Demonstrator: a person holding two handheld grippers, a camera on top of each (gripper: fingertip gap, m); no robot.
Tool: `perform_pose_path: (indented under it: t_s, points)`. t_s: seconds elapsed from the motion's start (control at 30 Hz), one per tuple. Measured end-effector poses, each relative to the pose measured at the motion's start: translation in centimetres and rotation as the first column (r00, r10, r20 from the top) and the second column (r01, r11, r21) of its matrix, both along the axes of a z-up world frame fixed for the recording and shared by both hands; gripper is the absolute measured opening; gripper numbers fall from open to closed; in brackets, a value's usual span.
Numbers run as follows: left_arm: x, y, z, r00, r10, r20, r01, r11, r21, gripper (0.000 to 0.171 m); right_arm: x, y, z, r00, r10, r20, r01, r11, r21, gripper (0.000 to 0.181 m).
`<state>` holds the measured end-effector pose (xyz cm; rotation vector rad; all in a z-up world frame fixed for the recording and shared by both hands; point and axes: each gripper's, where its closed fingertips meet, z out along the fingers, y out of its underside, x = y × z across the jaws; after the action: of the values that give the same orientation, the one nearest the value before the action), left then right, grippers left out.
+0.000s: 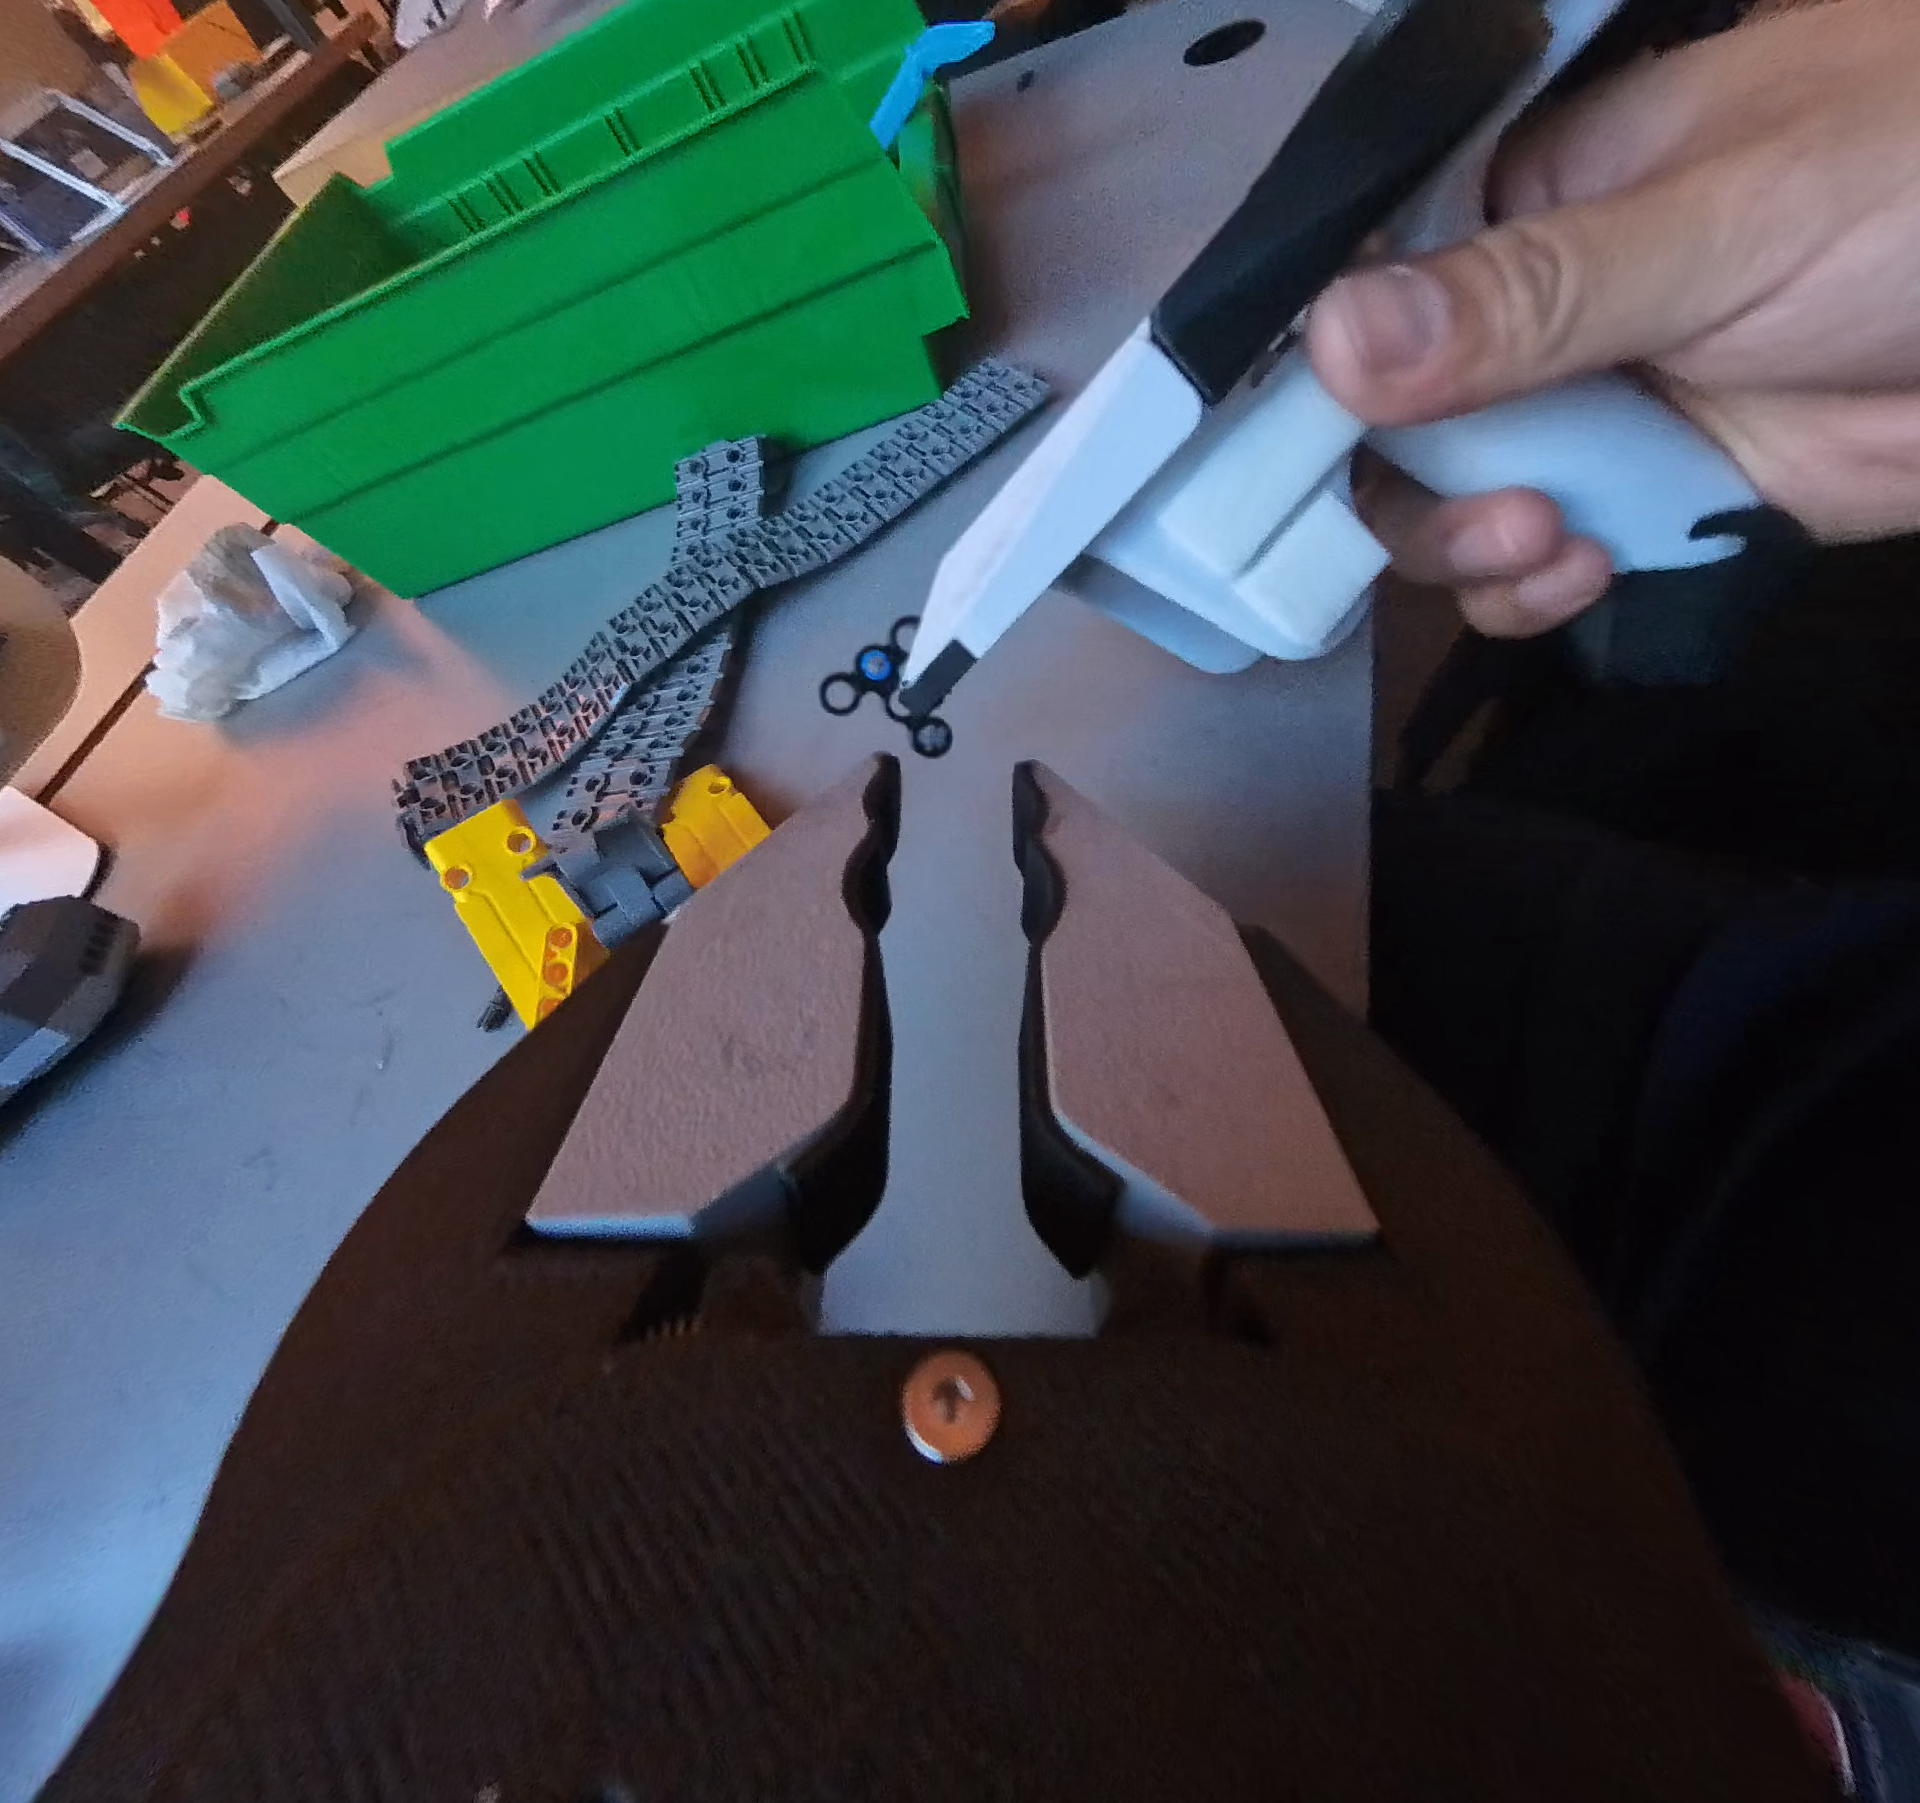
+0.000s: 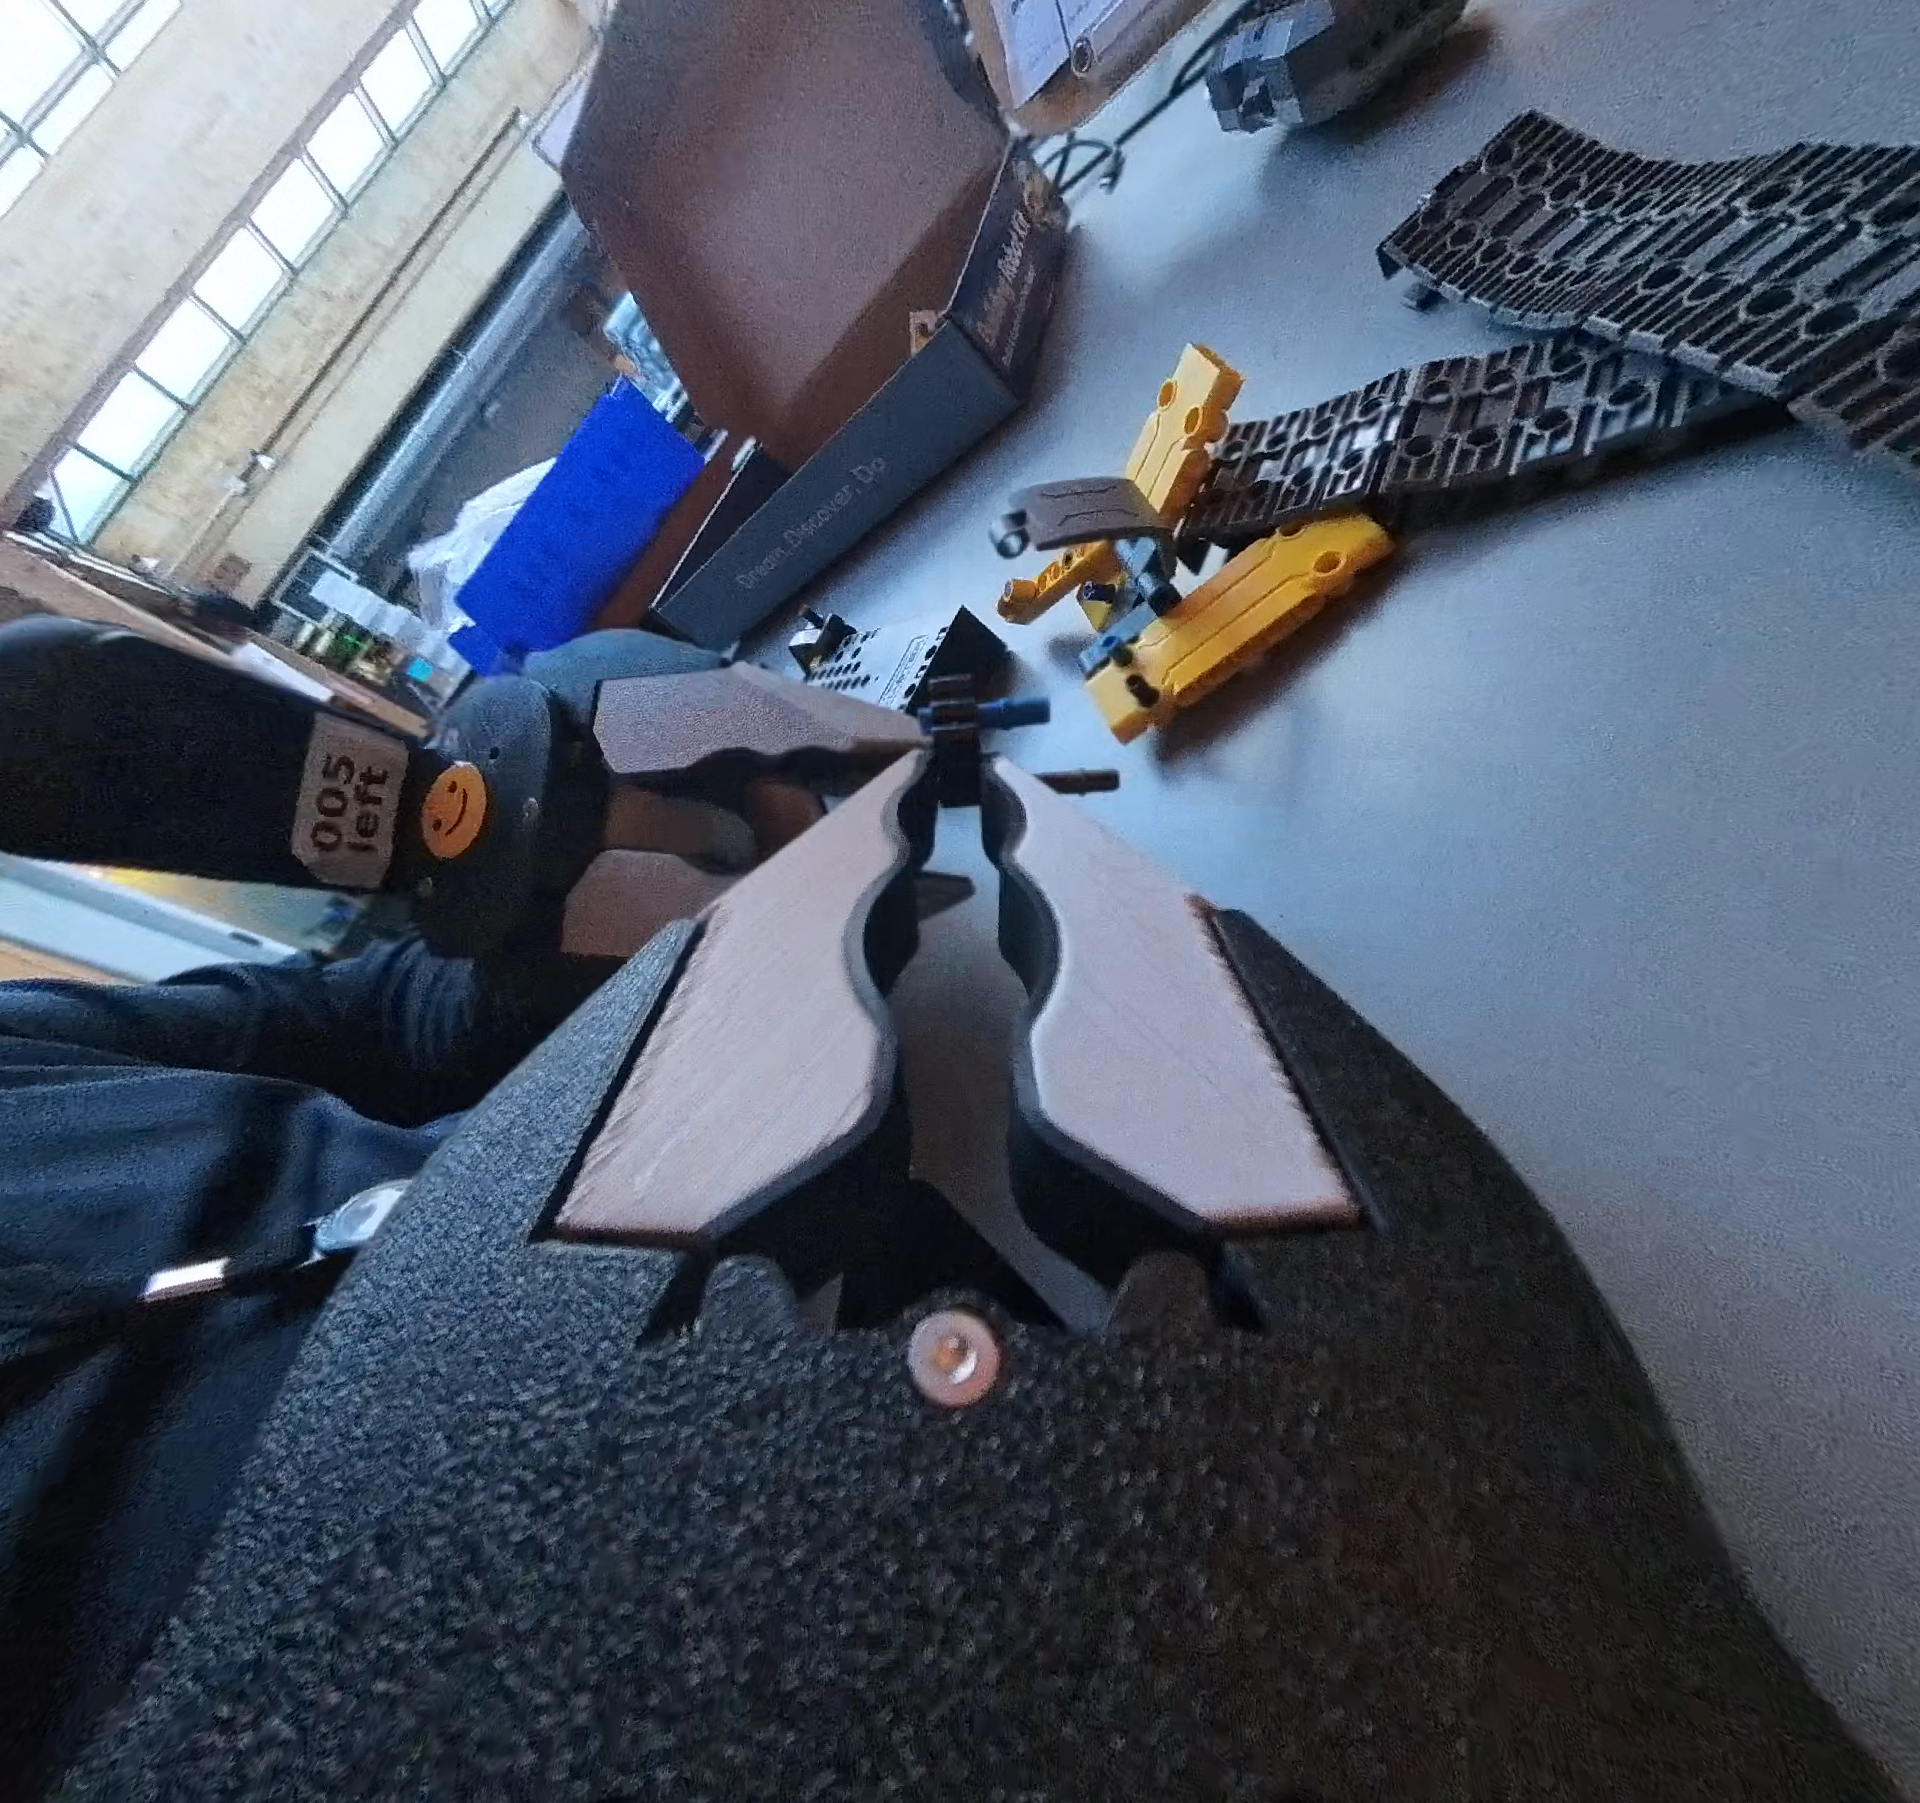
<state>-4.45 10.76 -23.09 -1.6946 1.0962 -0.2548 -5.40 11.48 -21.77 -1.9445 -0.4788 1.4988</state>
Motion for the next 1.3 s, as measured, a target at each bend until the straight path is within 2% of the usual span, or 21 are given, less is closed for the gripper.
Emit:
perform_pose_path:
  t_s: [0.17, 0.37, 0.5, 0.7, 0.77, 0.9, 0.93, 1.0, 1.07, 1.13, 1.17, 1.2, 1.3]
  points:
    - [0.0, 0.2, 0.8, 0.999, -0.002, 0.042, 0.001, 0.999, 0.033, 0.01, 0.2, -0.1, -0.7, 0.998, -0.054, -0.029, 0.051, 0.996, -0.071, 0.003]
    - [0.3, 0.3, 0.2, 1.0, -0.015, -0.001, 0.015, 1.0, 0.025, 0.007, 0.2, -0.2, -1.2, 0.992, -0.086, -0.093, 0.071, 0.986, -0.154, 0.004]
    - [0.3, 0.2, 0.1, 1.0, -0.022, 0.0, 0.022, 1.0, 0.008, 0.01, 0.4, -0.3, -1.3, 0.991, -0.098, -0.088, 0.084, 0.985, -0.149, 0.003]
    - [0.1, 0.0, -0.2, 0.999, -0.033, -0.004, 0.033, 0.999, -0.021, 0.003, 0.3, -0.4, -1.5, 0.992, -0.109, -0.069, 0.099, 0.986, -0.13, 0.004]
    - [-0.3, 0.0, -0.5, 0.999, -0.034, -0.002, 0.034, 0.997, -0.064, 0.003, 0.7, -0.4, -1.3, 0.992, -0.114, -0.047, 0.11, 0.99, -0.083, 0.008]
    - [-0.9, 0.4, -0.5, 0.999, -0.029, 0.046, 0.035, 0.991, -0.127, 0.002, 2.0, -0.4, -1.4, 0.993, -0.112, 0.022, 0.113, 0.994, -0.013, 0.003]
    - [-1.0, 0.4, -0.5, 0.998, -0.031, 0.054, 0.039, 0.989, -0.144, 0.002, 3.0, 0.0, -1.1, 0.99, -0.134, 0.048, 0.133, 0.991, 0.025, 0.005]
    - [-1.0, 0.1, -0.9, 0.997, -0.057, 0.05, 0.065, 0.983, -0.172, 0.002, 6.8, 2.6, 0.3, 0.96, -0.255, 0.113, 0.236, 0.959, 0.155, 0.006]
    - [-0.9, -0.1, -1.2, 0.997, -0.076, 0.029, 0.08, 0.98, -0.182, 0.002, 12.7, 6.1, 3.1, 0.895, -0.42, 0.151, 0.365, 0.883, 0.295, 0.009]
    - [-0.9, -0.1, -1.6, 0.997, -0.079, 0.0, 0.078, 0.98, -0.181, 0.002, 19.8, 10.4, 4.3, 0.752, -0.61, 0.25, 0.47, 0.762, 0.446, 0.014]
    - [-0.8, -0.1, -1.7, 0.996, -0.086, -0.011, 0.083, 0.981, -0.178, 0.002, 22.8, 12.2, 4.1, 0.681, -0.663, 0.312, 0.489, 0.728, 0.481, 0.018]
    - [-0.8, -0.2, -1.8, 0.996, -0.088, -0.023, 0.083, 0.982, -0.169, 0.002, 24.4, 13.5, 3.5, 0.662, -0.657, 0.36, 0.483, 0.742, 0.466, 0.022]
    - [-0.6, -0.3, -2.2, 0.993, -0.1, -0.068, 0.089, 0.985, -0.145, 0.002, 24.5, 15.8, 1.7, 0.754, -0.535, 0.381, 0.454, 0.844, 0.287, 0.033]
